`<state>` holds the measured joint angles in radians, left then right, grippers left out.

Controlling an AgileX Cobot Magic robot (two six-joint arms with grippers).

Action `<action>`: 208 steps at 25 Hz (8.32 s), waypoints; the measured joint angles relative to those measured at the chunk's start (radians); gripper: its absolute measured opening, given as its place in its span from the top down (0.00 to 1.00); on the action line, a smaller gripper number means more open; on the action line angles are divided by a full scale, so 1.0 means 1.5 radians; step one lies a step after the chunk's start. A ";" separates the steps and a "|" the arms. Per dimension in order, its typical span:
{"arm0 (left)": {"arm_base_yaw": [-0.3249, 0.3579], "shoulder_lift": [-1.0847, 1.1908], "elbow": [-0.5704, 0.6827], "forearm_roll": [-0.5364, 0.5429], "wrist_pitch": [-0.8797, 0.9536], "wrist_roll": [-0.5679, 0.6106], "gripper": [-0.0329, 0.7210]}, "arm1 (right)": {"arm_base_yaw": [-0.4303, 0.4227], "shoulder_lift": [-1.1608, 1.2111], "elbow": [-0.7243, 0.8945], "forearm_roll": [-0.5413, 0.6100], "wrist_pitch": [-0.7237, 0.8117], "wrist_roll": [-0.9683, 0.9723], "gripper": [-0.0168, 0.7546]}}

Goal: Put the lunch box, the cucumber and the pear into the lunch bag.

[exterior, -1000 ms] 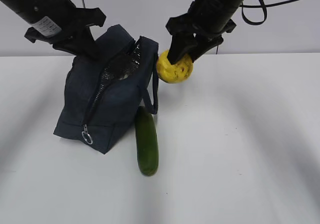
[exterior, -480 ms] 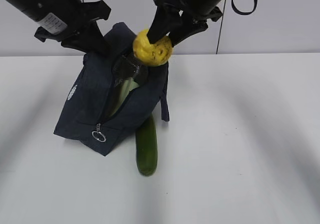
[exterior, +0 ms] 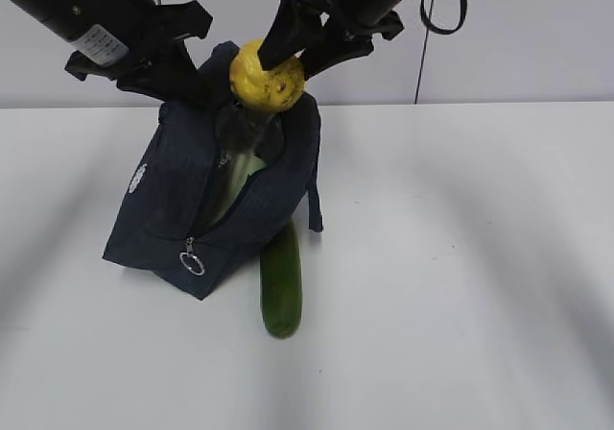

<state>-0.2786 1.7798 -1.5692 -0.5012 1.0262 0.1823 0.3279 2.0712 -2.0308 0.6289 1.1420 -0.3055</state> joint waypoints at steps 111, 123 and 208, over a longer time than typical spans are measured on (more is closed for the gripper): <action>0.112 0.021 -0.005 0.041 0.018 0.008 0.96 | 0.174 0.141 0.077 -0.275 -0.019 0.244 0.28; 0.112 0.021 -0.005 0.040 0.018 0.008 0.96 | 0.174 0.162 0.077 -0.304 -0.017 0.286 0.28; 0.113 0.021 -0.005 0.053 0.020 0.005 0.96 | 0.181 -0.053 0.119 -0.451 0.066 0.230 0.46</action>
<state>-0.1094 1.8114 -1.5773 -0.4221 1.0566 0.1897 0.5997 1.9913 -1.8525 -0.0470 1.2412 0.0391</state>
